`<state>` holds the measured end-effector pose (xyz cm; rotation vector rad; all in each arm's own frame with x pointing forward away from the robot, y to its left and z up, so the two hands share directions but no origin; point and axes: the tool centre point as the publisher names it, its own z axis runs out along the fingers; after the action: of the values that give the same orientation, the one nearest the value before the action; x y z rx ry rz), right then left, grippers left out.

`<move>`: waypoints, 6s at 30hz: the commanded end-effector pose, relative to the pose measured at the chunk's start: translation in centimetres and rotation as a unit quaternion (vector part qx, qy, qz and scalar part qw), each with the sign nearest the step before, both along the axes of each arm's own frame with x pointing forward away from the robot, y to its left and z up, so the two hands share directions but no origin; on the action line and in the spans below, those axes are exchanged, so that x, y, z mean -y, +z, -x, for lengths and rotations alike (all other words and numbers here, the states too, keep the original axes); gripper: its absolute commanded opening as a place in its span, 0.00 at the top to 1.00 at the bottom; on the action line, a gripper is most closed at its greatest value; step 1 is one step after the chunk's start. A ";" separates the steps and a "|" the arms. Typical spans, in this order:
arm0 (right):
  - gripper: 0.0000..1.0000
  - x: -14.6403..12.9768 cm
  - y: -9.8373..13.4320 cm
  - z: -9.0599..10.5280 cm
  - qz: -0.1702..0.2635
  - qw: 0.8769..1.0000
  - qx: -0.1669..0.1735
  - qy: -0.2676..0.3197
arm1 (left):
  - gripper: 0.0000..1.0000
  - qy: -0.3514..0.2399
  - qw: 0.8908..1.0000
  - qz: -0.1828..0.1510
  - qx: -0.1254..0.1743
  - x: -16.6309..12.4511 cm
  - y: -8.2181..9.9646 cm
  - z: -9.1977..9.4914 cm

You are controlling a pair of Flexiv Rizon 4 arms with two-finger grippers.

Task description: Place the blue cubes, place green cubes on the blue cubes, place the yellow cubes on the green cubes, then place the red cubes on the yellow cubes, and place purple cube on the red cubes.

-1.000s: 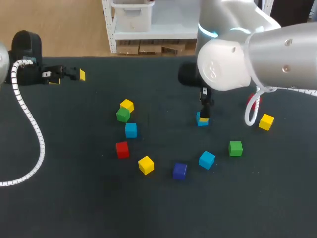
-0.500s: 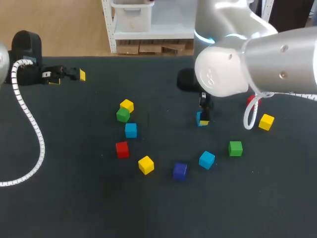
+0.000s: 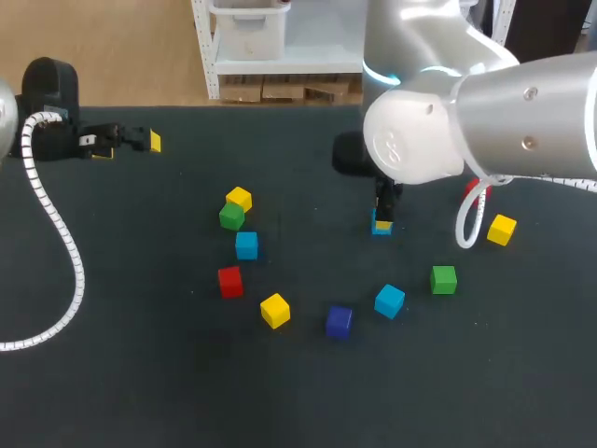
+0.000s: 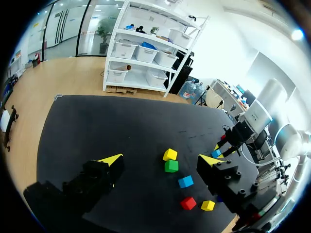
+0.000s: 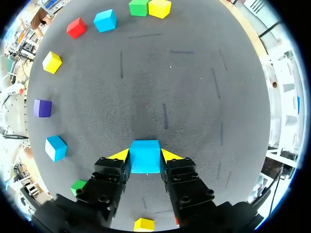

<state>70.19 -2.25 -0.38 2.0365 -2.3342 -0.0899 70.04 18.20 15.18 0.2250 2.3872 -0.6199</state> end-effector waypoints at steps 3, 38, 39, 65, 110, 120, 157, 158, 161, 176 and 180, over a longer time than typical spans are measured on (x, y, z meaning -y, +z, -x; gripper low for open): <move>0.65 0.0 -0.1 0.0 0.001 1.000 -0.004 -0.001 | 0.00 -0.003 1.000 0.005 0.004 -0.2 -0.2 0.0; 0.00 3.2 9.5 4.8 -0.035 0.983 0.029 -0.177 | 0.00 -0.003 1.000 0.005 0.004 -0.2 -0.2 0.0; 0.00 3.1 9.4 5.2 -0.035 0.983 0.028 -0.180 | 0.00 -0.003 1.000 0.005 0.004 -0.2 -0.2 0.0; 0.00 1.3 8.6 11.6 -0.032 0.976 0.004 -0.216 | 0.00 -0.003 1.000 0.005 0.004 -0.2 -0.2 0.0; 0.00 -1.0 2.5 16.6 0.041 0.961 -0.031 -0.273 | 0.00 -0.003 1.000 0.005 0.004 -0.2 -0.2 0.0; 0.00 -0.9 0.7 15.7 0.030 0.961 -0.033 -0.273 | 0.00 -0.003 1.000 0.005 0.004 -0.2 -0.2 0.0; 0.89 -3.1 2.0 15.1 0.052 0.983 -0.021 -0.173 | 0.00 -0.003 1.000 0.005 0.004 -0.2 -0.2 0.0; 0.88 -3.5 2.5 15.1 0.050 0.986 -0.017 -0.156 | 0.00 -0.003 1.000 0.005 0.004 -0.2 -0.2 0.0; 0.87 -4.5 3.7 14.9 0.049 0.993 -0.005 -0.110 | 0.00 -0.003 1.000 0.005 0.004 -0.2 -0.2 0.0; 0.78 -6.0 4.4 11.0 0.035 0.999 0.008 0.022 | 0.00 -0.003 1.000 0.005 0.004 -0.2 -0.2 0.0; 0.83 -5.7 3.9 9.3 0.037 0.999 0.008 0.031 | 0.00 -0.003 1.000 0.005 0.004 -0.2 -0.2 0.0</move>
<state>59.65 3.36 3.99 2.0909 -2.2579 0.0368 70.04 18.19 15.18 0.2249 2.3873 -0.6198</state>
